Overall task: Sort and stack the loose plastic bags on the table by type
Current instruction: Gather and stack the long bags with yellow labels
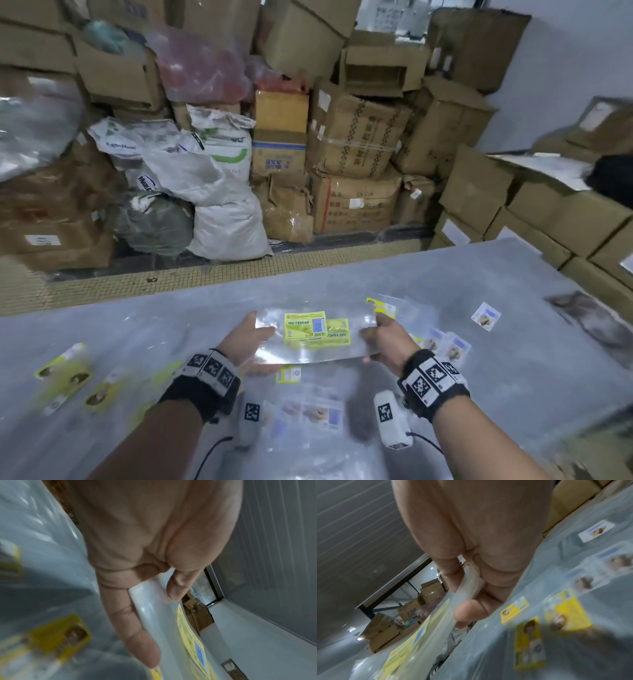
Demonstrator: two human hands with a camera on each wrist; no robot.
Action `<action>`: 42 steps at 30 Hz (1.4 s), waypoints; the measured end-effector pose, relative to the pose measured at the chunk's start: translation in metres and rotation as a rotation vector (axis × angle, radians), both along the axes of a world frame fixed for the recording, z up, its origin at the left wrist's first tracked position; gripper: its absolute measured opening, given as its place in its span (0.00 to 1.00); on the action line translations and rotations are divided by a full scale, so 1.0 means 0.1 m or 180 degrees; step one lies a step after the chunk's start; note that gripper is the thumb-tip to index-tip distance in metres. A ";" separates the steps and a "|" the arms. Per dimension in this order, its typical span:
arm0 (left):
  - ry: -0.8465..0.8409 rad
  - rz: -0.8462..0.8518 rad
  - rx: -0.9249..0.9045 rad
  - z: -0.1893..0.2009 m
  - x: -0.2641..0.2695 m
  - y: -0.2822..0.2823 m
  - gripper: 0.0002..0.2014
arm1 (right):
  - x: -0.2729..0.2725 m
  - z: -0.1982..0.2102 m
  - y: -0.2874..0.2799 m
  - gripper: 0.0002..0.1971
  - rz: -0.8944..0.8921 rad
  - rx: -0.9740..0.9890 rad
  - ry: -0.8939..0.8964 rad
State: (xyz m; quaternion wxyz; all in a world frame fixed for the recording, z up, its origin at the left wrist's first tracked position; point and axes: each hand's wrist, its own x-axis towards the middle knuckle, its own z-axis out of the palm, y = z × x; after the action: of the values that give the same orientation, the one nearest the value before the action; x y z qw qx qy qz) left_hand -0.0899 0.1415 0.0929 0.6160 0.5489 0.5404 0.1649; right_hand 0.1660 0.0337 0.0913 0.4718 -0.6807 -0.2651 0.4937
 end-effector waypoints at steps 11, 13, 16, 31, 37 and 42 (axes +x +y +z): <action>-0.0482 -0.0335 0.0012 -0.04 2.23 -0.73 0.30 | 2.22 0.05 -1.07 0.15 -0.0340 0.0118 -0.0128; -0.0719 -0.0331 -0.0216 0.10 2.70 -1.00 0.17 | 2.65 0.10 -1.26 0.15 -0.0410 0.0073 -0.0208; -0.0779 -0.0398 -0.0473 0.18 3.29 -1.24 0.15 | 3.20 0.18 -1.50 0.15 -0.0466 -0.0012 -0.0255; -0.0843 -0.0412 -0.0661 0.02 5.12 -0.96 0.22 | 4.86 0.28 -1.45 0.11 -0.0658 -0.0380 -0.0408; -0.0910 -0.0326 -0.0747 0.03 5.71 -0.71 0.16 | 5.48 0.30 -1.12 0.08 -0.0706 -0.0543 -0.0275; -0.0843 -0.0228 -0.0727 0.14 6.09 -0.53 0.16 | 5.88 0.28 -0.78 0.15 -0.0454 -0.0684 -0.0147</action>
State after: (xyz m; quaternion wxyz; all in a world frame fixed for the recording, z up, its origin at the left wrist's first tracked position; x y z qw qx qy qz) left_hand 0.5190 0.0887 0.1068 0.7456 0.4677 0.4499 0.1512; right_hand 0.7540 -0.0441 0.1189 0.4239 -0.7556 -0.1724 0.4686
